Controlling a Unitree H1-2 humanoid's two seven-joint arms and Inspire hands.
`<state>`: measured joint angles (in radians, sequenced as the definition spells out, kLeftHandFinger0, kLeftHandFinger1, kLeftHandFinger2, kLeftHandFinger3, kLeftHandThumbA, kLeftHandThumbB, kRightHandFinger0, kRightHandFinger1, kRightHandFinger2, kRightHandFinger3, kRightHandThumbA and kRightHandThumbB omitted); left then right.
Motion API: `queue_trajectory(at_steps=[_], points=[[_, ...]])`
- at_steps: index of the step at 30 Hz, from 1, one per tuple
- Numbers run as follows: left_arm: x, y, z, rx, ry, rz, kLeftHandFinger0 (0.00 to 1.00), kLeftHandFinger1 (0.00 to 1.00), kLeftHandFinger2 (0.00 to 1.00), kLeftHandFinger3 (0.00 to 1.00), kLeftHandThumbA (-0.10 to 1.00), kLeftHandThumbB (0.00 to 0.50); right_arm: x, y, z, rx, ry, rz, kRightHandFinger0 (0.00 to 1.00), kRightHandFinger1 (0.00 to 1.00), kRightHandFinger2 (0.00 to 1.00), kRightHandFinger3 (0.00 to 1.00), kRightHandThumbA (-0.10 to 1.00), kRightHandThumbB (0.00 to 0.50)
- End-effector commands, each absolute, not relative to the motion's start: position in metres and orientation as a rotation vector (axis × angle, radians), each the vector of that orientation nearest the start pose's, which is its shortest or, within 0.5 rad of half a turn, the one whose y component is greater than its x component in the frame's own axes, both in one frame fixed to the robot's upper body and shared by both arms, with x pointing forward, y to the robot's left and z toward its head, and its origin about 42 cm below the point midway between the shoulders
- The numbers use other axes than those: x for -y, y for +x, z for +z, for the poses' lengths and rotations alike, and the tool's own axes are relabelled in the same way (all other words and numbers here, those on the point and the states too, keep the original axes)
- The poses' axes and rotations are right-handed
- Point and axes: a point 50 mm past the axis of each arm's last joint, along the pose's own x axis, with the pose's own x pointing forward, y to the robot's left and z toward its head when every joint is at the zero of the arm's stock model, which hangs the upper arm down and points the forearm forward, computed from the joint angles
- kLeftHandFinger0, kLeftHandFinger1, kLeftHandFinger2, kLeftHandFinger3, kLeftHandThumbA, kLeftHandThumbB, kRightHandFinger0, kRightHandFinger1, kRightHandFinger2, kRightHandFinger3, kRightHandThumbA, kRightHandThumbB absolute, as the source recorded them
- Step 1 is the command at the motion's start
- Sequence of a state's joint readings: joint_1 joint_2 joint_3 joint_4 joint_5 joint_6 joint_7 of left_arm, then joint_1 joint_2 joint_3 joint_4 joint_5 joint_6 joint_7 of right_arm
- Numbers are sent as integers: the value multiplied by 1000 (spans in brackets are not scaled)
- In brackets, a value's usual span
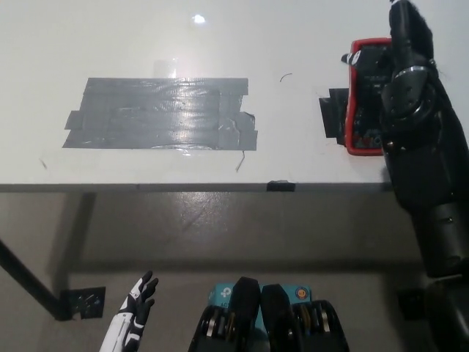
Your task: The robot first picks the multimeter with right hand and then unfolds the black stand on the back of it using left hand
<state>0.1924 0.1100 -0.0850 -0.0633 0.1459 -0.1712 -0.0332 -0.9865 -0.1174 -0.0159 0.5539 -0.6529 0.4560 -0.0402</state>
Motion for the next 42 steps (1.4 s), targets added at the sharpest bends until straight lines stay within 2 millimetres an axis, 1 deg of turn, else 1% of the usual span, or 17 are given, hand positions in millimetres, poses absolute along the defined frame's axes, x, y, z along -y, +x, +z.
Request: queue_trajectory(at_steps=[1,2,4,6,8,10,13,16,19,21,22,25,27,28,31,36,42], points=[[-232,217,83,87,249,-107,1000,1000,1000,1000,1000,139,174,552,365,46,-646,-195,1000,1000,1000,1000,1000,404],[-233,217,83,88,250,-107,1000,1000,1000,1000,1000,142,173,554,363,33,-628,-188,1000,1000,1000,1000,1000,389],[-233,217,82,91,251,-106,1000,1000,1000,1000,1000,142,173,557,360,10,-608,-176,1000,1000,1000,1000,1000,383],[-234,217,82,94,257,-107,1000,1000,1000,1000,1000,141,173,560,358,-8,-591,-168,1000,1000,1000,1000,1000,397],[-234,218,81,96,248,-108,1000,1000,1000,1000,1000,138,173,564,359,-9,-596,-172,1000,1000,1000,1000,1000,394],[-237,219,83,100,246,-100,1000,1000,1000,1000,1000,141,169,568,361,-2,-593,-168,1000,1000,1000,1000,1000,392],[-237,220,84,103,249,-102,1000,1000,1000,1000,1000,154,168,571,365,5,-589,-190,1000,1000,1000,1000,1000,394],[-237,219,83,105,246,-103,1000,1000,1000,1000,1000,155,167,570,368,14,-598,-205,1000,1000,1000,1000,1000,400],[-237,219,84,111,244,-104,1000,1000,1000,1000,1000,145,169,570,369,22,-622,-214,1000,1000,1000,1000,1000,389],[-237,219,84,105,244,-106,1000,1000,1000,1000,1000,158,171,571,369,21,-654,-223,1000,1000,1000,1000,1000,396],[-240,221,87,110,250,-105,1000,1000,1000,1000,1000,157,170,572,370,18,-650,-220,1000,1000,1000,1000,1000,409],[-241,222,88,117,256,-106,1000,1000,1000,1000,1000,155,171,572,371,11,-660,-226,1000,1000,1000,1000,1000,409],[-241,222,88,117,258,-105,1000,1000,1000,1000,1000,156,171,572,370,12,-668,-228,1000,1000,1000,1000,1000,411],[-241,223,88,121,256,-110,1000,1000,1000,1000,1000,146,173,571,368,9,-690,-239,1000,1000,1000,1000,1000,403],[-241,223,89,119,257,-107,1000,1000,1000,1000,1000,140,174,568,367,17,-707,-252,1000,1000,1000,1000,1000,399],[-240,223,89,127,249,-105,1000,1000,1000,1000,1000,136,178,560,366,76,-761,-334,1000,1000,1000,1000,1000,416],[-241,225,90,123,257,-109,1000,1000,1000,1000,1000,143,180,552,380,133,-760,-339,1000,1000,1000,1000,1000,440]])
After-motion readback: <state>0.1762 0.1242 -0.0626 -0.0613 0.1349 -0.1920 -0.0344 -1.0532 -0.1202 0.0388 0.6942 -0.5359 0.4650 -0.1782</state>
